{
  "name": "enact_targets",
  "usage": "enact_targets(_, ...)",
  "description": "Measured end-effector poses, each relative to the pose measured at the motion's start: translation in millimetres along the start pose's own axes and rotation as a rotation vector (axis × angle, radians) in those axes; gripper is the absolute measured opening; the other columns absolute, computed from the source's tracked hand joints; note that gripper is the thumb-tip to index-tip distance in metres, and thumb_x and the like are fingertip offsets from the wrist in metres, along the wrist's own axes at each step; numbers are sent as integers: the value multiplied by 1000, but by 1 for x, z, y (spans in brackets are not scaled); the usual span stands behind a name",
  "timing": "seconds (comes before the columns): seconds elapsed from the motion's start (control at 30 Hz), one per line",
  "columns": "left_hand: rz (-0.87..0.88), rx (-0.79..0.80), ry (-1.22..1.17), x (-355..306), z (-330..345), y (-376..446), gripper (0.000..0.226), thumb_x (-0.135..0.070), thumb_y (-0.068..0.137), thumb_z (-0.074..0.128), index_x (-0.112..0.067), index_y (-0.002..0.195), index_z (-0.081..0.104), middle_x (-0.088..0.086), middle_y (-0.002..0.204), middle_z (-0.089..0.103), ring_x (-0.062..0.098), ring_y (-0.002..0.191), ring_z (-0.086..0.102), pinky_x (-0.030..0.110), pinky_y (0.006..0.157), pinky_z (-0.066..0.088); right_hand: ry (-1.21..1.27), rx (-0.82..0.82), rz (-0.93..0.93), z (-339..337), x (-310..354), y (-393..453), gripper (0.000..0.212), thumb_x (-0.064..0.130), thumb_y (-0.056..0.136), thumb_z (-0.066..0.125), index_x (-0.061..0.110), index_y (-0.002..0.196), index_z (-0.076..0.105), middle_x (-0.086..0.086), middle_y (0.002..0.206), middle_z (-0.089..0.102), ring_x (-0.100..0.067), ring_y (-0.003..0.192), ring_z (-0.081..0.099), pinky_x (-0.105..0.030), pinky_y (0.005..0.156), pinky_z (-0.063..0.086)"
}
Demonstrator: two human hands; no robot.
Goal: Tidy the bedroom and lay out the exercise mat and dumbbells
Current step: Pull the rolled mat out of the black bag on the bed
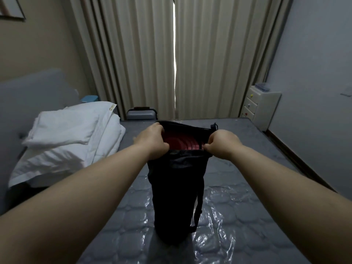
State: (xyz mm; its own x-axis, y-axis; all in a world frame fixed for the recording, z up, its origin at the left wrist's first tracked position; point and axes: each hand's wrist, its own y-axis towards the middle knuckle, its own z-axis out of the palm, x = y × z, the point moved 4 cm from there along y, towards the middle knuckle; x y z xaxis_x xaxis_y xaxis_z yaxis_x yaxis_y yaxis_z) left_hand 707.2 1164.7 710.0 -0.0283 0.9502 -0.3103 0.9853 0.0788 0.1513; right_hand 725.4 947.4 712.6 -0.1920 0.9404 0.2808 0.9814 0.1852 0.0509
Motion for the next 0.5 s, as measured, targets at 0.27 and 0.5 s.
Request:
enact_targets(0.27, -172, 157, -377, 7, 17, -34, 84, -11, 77, 62, -29, 149, 23, -7, 158, -16, 19, 138, 29, 20, 83, 41, 444, 167, -187, 31, 18, -20, 74, 14, 75, 67, 23, 142, 37, -4, 129, 55, -21, 105, 58, -29, 85, 49)
enact_targets(0.5, 3, 93, -287, 5, 18, -47, 70, 2, 82, 51, -13, 147, 31, 4, 160, -2, 17, 145, 15, 12, 102, 19, 568, 56, -90, 33, 9, -26, 69, 10, 77, 67, 19, 141, 41, -5, 126, 57, -18, 106, 56, -26, 89, 47)
